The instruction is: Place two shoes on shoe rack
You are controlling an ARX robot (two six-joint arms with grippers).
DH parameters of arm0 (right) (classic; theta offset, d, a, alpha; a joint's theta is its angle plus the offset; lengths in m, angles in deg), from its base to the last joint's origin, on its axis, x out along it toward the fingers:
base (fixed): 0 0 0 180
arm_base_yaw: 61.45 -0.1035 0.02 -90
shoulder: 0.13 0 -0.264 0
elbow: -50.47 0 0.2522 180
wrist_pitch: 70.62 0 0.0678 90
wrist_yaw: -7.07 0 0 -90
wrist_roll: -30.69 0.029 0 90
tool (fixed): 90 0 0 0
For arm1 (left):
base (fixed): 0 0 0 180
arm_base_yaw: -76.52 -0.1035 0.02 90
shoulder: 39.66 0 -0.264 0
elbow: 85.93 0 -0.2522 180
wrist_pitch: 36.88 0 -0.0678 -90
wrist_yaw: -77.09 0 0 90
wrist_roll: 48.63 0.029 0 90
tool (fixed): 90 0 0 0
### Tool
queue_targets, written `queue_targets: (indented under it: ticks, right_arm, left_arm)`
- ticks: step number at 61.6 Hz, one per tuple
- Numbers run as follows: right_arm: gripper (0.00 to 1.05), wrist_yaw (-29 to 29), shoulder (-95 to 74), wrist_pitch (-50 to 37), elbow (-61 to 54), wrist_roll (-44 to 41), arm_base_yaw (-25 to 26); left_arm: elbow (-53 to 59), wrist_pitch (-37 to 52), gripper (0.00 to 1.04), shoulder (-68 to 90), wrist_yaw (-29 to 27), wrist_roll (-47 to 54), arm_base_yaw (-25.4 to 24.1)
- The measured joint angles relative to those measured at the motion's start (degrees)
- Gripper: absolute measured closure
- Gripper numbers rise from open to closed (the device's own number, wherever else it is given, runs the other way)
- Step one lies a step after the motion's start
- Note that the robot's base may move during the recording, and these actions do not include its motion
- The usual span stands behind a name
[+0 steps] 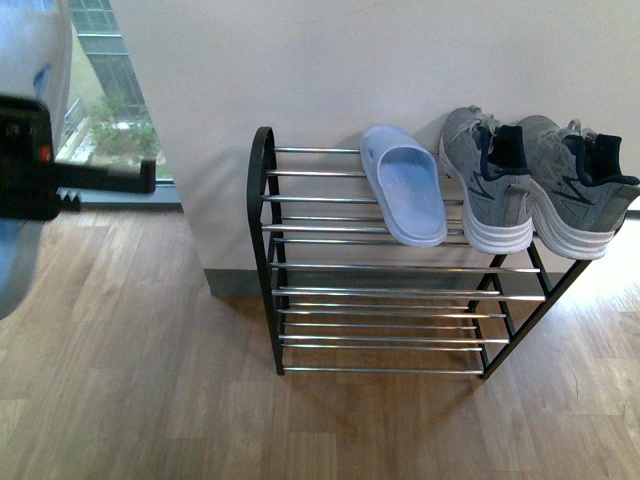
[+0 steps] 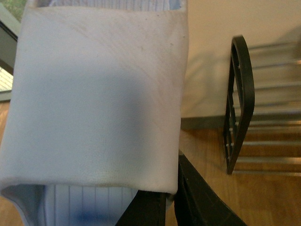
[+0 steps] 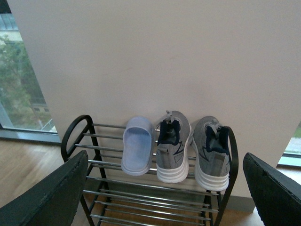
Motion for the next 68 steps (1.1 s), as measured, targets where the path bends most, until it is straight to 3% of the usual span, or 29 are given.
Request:
queue_targets:
  ticks: [19,31,47,68]
  right_arm:
    - [0.09,0.1,0.0,0.0,0.0,0.0,0.0]
    - [0.09,0.1,0.0,0.0,0.0,0.0,0.0]
    - [0.09,0.1,0.0,0.0,0.0,0.0,0.0]
    - [0.09,0.1,0.0,0.0,0.0,0.0,0.0]
  left_arm:
    - [-27.0,-15.1,1.03,20.7,11.7,-16.9,-3.4]
    - [-48.5,-24.9,1.03,36.4,21.1,-18.2,-2.7]
    - [-77.2,-38.5,1.03,54.6,25.5,-17.2,0.8]
    - [-107.6,-54.4,1.03,72.7,25.7,-17.3,2.9]
